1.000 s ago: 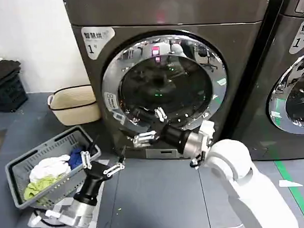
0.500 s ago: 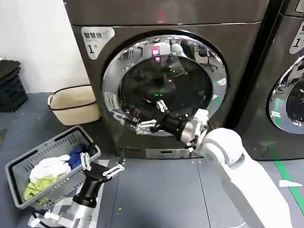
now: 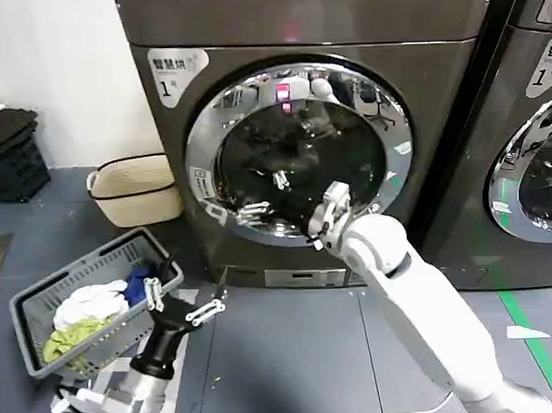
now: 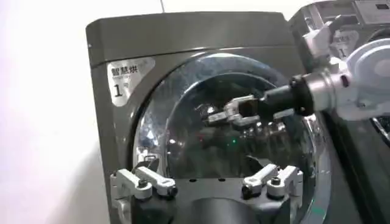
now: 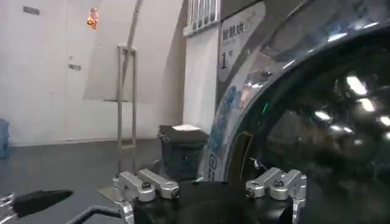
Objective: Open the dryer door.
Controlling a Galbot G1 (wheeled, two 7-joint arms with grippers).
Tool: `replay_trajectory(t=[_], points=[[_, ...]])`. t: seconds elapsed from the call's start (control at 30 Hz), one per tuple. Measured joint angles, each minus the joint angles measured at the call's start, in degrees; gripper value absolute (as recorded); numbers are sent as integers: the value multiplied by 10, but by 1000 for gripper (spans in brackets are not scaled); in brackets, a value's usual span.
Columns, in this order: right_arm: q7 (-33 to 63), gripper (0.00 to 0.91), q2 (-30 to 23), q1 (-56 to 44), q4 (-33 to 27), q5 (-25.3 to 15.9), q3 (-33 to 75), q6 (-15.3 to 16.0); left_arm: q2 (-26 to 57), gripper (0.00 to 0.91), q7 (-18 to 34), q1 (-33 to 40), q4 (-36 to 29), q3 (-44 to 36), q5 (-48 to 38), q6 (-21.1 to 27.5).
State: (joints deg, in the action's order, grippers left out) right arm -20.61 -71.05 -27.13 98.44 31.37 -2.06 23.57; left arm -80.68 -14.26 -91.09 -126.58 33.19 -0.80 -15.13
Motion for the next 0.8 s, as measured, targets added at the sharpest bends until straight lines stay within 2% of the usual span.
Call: replay_trajectory(t=[0.33,0.8], points=[[10,907,-26,24,-55,-19,-21,-20,0,907,0,-4,-5,1,-1,0],[8,907,-55,48,-112,-29,-31,-31,0,907,0,-5,-8,2,-1,2]])
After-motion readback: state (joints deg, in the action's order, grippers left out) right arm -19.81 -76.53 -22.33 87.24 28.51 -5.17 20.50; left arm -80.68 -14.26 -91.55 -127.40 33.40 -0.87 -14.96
